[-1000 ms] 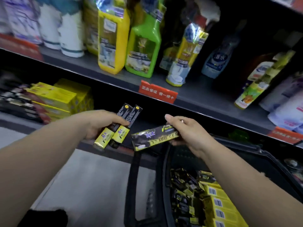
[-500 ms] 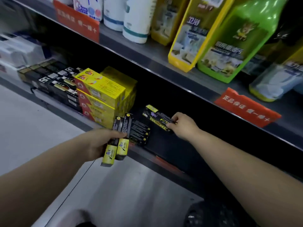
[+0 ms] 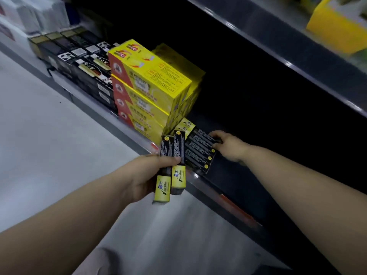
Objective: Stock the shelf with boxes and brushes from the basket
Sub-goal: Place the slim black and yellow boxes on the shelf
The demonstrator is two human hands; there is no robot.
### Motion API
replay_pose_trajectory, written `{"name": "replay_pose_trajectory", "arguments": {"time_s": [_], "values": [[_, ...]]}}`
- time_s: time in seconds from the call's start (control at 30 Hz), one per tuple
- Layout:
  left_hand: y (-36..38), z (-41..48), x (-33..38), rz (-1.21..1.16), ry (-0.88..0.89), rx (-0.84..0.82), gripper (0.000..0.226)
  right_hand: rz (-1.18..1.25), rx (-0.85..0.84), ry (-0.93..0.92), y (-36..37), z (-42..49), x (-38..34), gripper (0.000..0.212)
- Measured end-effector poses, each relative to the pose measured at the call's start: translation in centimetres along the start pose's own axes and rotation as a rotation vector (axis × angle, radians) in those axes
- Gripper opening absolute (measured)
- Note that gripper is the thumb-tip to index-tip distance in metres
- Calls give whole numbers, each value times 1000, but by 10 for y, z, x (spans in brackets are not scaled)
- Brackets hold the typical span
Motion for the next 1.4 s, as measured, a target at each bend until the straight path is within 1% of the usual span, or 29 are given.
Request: {"name": "replay_pose_trajectory", "arguments": {"time_s": [0.07,0.1,0.13,0.2,0.23,0.27,0.33,0.4,0.47,0.5,0.53,0.6,0.7,0.73,0.8,0.87,0.97,1.07,1.13,1.2,1.3,1.37,1.4], "values": [[6,0,1,-4,2,-30,16,-151,32,-28,-9,-12,-7,53],[9,-1,2,4,7,-50,18,-162,32,-86,-14,-23,-17,66],[12,-2,3,19,15,-73,24,-104,-17,-174,-15,-35,-29,78],[16,-4,7,56,36,-116,37,86,-221,-321,-11,-65,-50,99],[18,-5,8,72,47,-137,38,152,-310,-364,-8,-80,-58,103],[19,-7,10,84,52,-161,37,207,-364,-394,-6,-91,-63,105],[22,-11,13,93,53,-205,33,290,-375,-402,-9,-105,-65,100],[22,-15,14,102,55,-210,43,319,-311,-382,-15,-110,-62,89],[19,-19,15,105,38,-186,56,307,-279,-356,-21,-111,-57,62],[18,-20,16,105,31,-166,57,278,-269,-336,-23,-111,-54,48],[15,-20,17,106,30,-134,55,228,-244,-314,-25,-109,-50,38],[7,-18,21,98,46,-58,49,154,-135,-256,-36,-100,-36,34],[0,-16,19,49,49,3,29,249,16,-141,-57,-84,-4,32],[-1,-16,16,35,36,21,26,283,72,-103,-64,-77,8,30],[-2,-14,10,17,15,47,24,300,178,-41,-72,-63,24,27],[2,-11,7,13,17,54,21,285,271,-7,-75,-50,30,29],[5,-4,8,0,42,64,17,199,356,26,-72,-33,24,34],[4,-1,9,-44,48,87,17,140,339,25,-61,-15,7,35],[2,2,10,-50,62,95,16,50,272,10,-47,-2,-5,34],[1,4,11,-40,76,94,16,9,199,5,-30,7,-10,34],[6,8,13,-6,88,42,21,57,97,20,-9,12,-8,40],[11,10,14,23,106,4,16,54,65,13,-6,12,-5,45],[14,11,15,53,116,-15,13,14,63,3,-8,10,-4,49]]}}
Point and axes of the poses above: each hand's wrist, its own z-axis towards the middle knuckle, its own y-axis out of the palm, x = y × z, the point moved 9 cm from there along z, towards the middle knuckle, and after that the axes turned 13 degrees about y, right-handed, at the moved point
